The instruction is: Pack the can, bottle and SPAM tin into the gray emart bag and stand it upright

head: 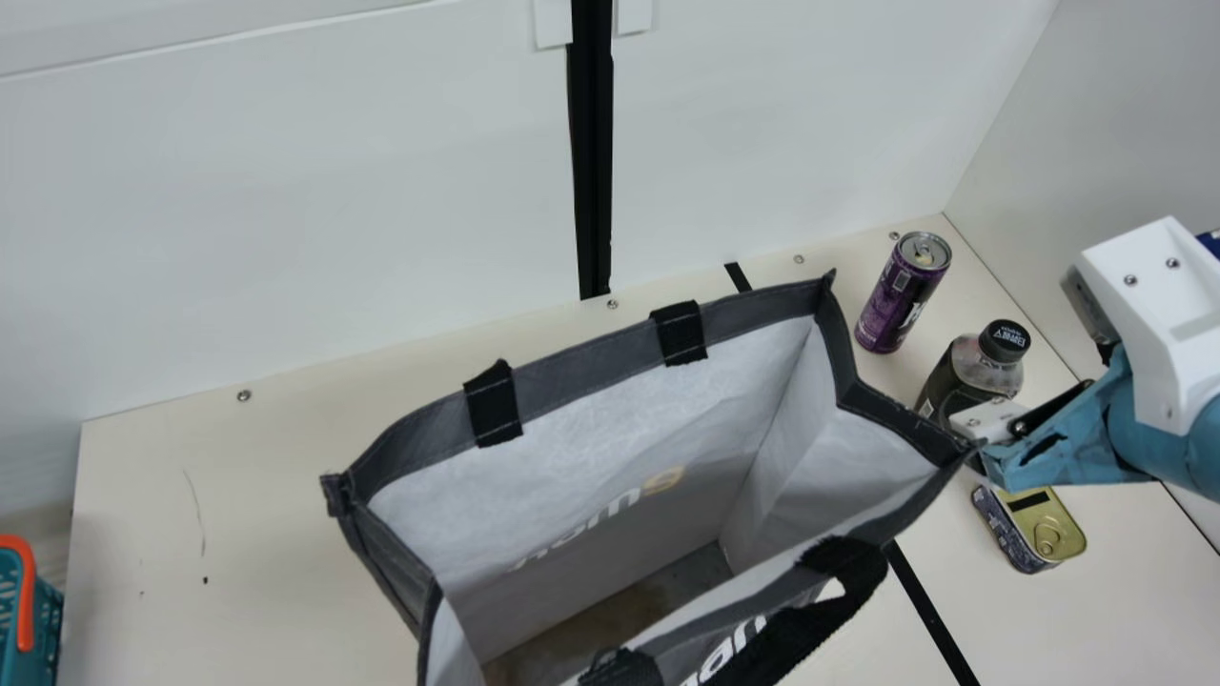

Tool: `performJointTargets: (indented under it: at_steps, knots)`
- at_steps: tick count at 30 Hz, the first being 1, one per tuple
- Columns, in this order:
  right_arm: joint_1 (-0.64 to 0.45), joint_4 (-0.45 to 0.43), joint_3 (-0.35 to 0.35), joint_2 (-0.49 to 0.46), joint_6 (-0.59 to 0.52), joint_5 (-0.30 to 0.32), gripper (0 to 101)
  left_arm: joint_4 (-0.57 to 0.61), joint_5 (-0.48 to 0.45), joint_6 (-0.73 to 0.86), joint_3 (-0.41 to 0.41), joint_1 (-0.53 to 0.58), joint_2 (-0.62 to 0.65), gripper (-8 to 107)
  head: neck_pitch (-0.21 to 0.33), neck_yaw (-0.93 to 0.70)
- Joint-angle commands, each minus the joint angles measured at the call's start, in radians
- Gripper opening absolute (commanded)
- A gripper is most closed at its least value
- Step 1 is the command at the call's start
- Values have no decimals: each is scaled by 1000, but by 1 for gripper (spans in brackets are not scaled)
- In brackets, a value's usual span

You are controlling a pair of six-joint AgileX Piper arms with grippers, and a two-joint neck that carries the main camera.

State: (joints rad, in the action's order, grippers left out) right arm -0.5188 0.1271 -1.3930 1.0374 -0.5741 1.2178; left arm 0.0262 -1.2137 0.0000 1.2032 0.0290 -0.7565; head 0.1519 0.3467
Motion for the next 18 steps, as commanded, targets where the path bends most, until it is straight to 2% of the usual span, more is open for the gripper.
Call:
performJointTargets:
  at_steps: [1, 18]
  knots:
    - [0, 0, 0, 0, 0, 0, 95, 0, 0, 0, 0, 0, 0, 90, 23, 2]
    - [0, 0, 0, 0, 0, 0, 95, 0, 0, 0, 0, 0, 0, 90, 23, 2]
